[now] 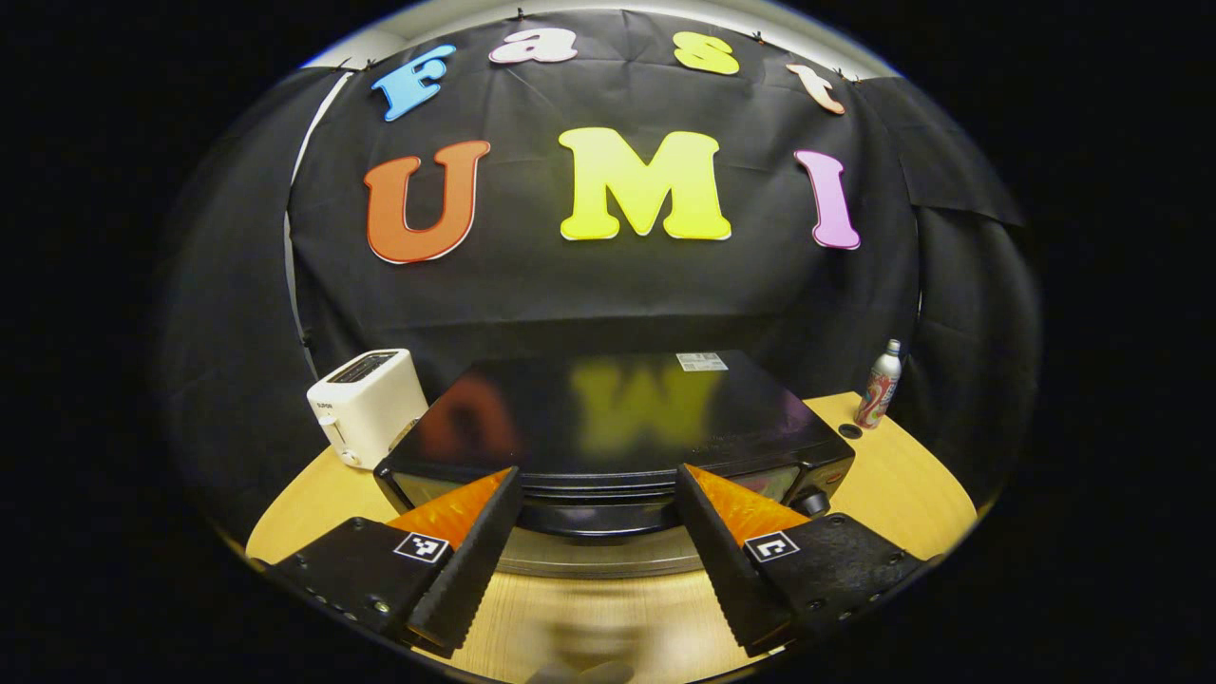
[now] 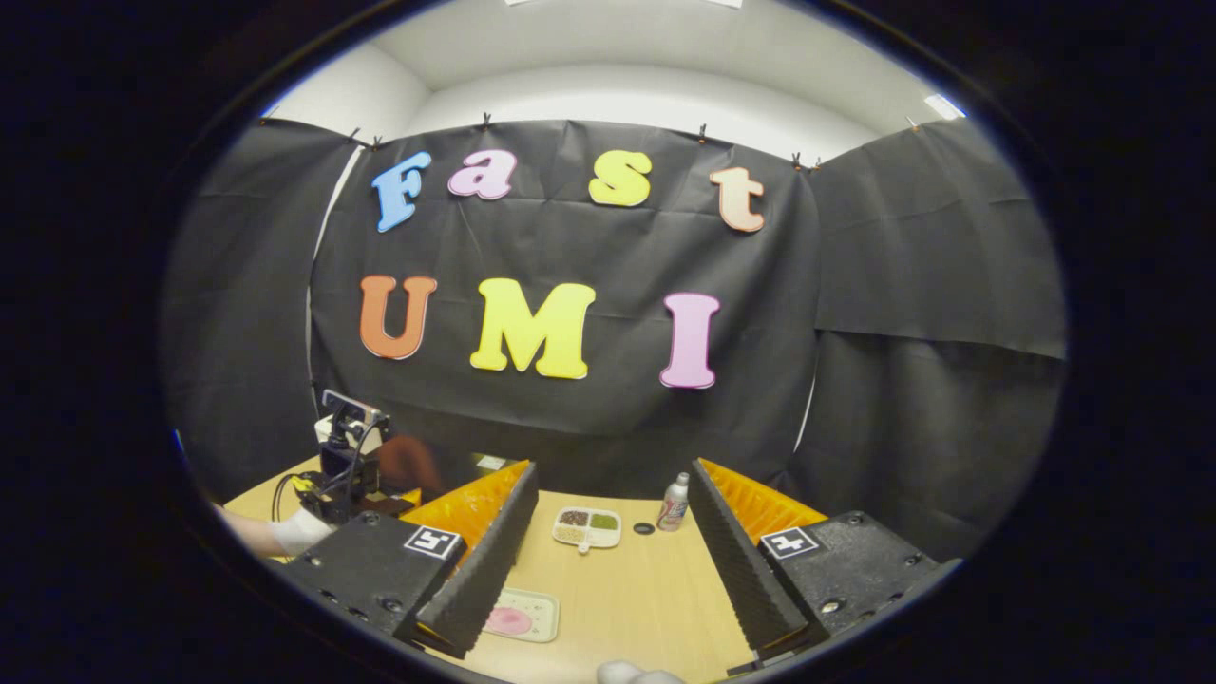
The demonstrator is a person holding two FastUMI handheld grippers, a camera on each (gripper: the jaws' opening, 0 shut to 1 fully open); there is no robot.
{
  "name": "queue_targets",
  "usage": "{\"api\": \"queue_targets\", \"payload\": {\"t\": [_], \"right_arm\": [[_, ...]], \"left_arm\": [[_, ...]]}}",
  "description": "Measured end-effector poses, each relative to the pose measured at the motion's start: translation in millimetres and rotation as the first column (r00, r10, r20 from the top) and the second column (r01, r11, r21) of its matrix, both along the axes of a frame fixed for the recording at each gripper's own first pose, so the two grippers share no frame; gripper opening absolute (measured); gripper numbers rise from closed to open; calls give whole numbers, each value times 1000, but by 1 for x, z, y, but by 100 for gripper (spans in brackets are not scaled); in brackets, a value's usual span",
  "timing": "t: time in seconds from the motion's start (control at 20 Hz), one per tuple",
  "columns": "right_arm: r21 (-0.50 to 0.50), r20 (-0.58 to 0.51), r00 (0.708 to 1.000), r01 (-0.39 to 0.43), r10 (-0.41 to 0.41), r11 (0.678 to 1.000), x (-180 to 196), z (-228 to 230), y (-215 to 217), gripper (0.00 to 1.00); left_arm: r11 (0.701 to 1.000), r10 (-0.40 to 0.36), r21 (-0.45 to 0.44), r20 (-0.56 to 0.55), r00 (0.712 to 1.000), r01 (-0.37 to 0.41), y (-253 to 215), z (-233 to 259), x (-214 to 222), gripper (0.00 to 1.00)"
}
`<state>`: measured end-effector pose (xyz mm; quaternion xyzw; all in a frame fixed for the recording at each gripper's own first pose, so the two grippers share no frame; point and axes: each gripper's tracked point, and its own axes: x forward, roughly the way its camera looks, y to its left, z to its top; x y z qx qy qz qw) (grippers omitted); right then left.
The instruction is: Open the electric oven with the left hand, put the food in, and close the electric oven.
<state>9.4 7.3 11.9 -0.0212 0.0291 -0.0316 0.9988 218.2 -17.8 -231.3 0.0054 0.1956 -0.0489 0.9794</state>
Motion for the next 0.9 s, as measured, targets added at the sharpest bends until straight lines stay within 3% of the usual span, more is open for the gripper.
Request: {"api": "queue_targets", "payload": {"t": [0.9], "right_arm": [[-5, -4, 999, -36, 36, 999, -28, -18, 11, 99]], "left_arm": [[1000, 0, -6, -33, 999, 0, 5, -27, -79, 97]]}}
